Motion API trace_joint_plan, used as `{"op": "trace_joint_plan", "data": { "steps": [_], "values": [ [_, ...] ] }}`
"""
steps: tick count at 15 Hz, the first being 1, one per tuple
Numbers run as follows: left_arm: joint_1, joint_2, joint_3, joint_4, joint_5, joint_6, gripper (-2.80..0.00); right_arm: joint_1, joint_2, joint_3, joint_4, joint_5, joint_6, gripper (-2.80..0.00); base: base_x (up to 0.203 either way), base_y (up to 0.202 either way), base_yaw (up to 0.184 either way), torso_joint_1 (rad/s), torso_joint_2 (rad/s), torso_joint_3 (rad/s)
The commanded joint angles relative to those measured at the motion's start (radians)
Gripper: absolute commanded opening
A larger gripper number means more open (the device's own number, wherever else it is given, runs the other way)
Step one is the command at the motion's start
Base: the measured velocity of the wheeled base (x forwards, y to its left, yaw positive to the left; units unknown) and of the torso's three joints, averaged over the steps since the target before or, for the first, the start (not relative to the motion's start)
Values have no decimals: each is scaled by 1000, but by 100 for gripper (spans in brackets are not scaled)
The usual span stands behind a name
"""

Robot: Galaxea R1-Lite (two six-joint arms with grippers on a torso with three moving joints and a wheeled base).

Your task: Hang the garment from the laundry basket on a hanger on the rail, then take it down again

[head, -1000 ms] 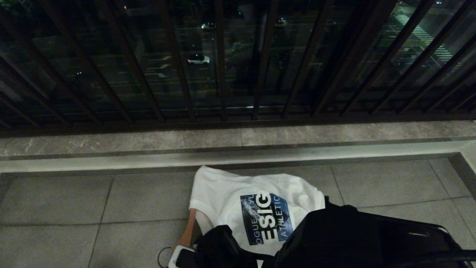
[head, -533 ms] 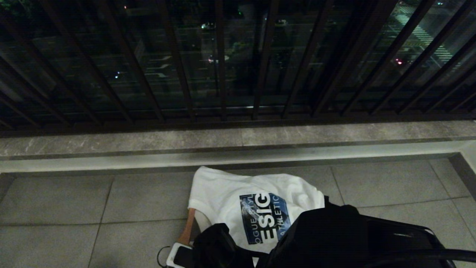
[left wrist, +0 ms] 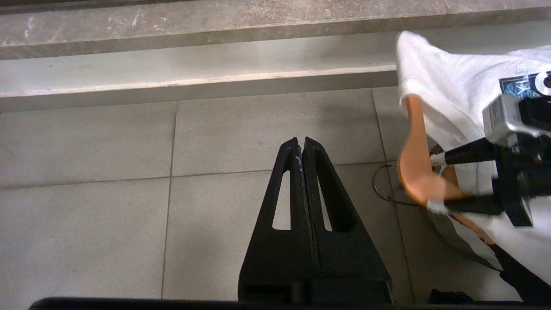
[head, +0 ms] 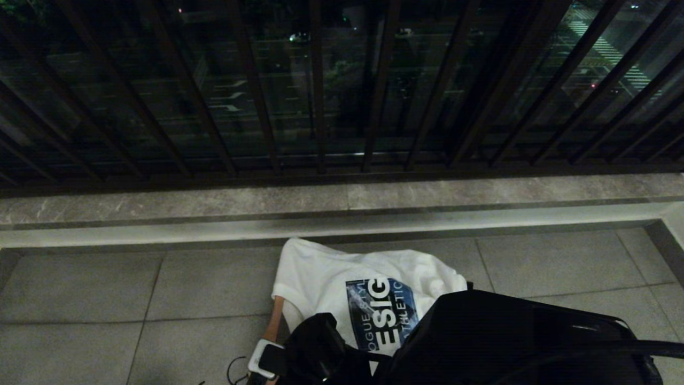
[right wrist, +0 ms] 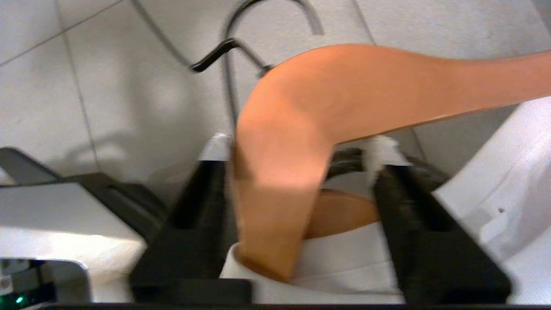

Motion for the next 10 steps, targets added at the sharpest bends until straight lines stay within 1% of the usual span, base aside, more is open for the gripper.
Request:
{"op": "trace_joint_plan", "data": {
  "steps": [1, 6, 7, 10],
  "values": [
    [0, -1, 2, -1, 0, 0, -280, -10, 3, -12, -4, 0, -3, -280, 0, 0, 0, 0, 0, 0],
    [0, -1, 2, -1, 0, 0, -280, -34, 23, -76, 10, -1, -3, -280, 0, 0, 0, 0, 0, 0],
    [0, -2, 2, -1, 0, 0, -280, -35, 10, -76, 38, -2, -3, -280, 0, 0, 0, 0, 0, 0],
    [0, -1, 2, 0, 0, 0, -280, -35, -10, -66, 42, -3, -3, -280, 0, 0, 0, 0, 0, 0]
  ]
}}
